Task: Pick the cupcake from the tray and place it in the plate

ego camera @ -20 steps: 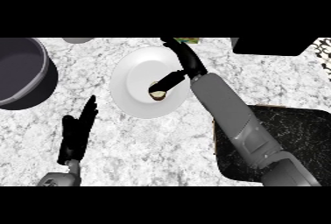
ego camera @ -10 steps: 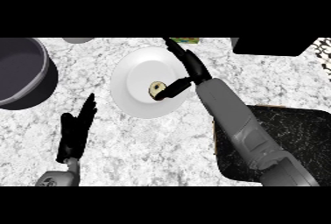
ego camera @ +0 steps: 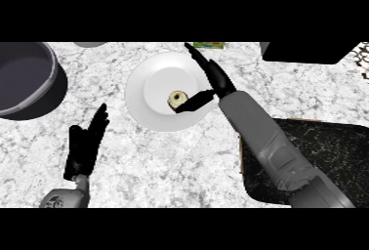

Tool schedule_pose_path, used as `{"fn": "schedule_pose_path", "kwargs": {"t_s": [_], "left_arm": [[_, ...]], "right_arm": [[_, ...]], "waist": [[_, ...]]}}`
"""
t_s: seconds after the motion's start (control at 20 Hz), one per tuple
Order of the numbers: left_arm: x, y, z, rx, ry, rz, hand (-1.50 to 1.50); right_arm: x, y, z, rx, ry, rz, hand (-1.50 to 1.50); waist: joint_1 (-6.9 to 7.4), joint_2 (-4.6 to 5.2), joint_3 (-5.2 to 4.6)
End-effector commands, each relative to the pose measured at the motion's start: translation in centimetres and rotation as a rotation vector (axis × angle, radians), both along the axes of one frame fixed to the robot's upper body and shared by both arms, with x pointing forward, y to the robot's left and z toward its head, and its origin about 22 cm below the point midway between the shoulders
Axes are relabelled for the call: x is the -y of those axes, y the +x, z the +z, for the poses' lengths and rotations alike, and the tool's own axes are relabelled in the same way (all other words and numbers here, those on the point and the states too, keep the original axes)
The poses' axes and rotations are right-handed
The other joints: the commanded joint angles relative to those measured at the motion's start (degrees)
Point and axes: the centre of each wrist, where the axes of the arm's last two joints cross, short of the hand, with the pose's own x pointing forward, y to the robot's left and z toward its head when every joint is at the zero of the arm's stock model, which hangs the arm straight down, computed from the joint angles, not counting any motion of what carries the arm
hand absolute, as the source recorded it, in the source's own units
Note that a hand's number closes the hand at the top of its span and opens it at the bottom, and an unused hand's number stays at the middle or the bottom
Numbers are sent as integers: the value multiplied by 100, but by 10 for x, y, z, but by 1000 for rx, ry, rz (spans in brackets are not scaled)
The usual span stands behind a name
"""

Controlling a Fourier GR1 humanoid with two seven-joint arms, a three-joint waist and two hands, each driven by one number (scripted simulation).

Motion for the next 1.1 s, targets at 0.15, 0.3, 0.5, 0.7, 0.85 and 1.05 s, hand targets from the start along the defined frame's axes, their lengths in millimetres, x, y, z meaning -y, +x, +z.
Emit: {"fn": "schedule_pose_path", "kwargs": {"t_s": [0.15,0.3,0.5,0.7,0.85,1.05], "left_arm": [[-1,0,12,-4,-10,3,0],[0,1,-2,-1,-1,9,0],[-7,0,-10,-5,-9,21,0],[-7,-3,5,-10,4,16,0],[7,-3,4,9,-6,10,0],[9,-6,-7,12,-4,3,0]], "right_arm": [[9,-4,-15,8,-51,-50,-150],[7,-3,-11,-2,-68,-70,-150],[11,1,-7,5,-98,-82,-150],[38,1,-16,8,-105,-100,-150],[26,-5,-25,-22,-120,-118,-150],[46,-3,-27,8,-131,-157,-150]], "waist": [[6,15,4],[18,19,2],[-60,25,0],[-122,-12,3],[-74,9,5],[-48,37,4]]}}
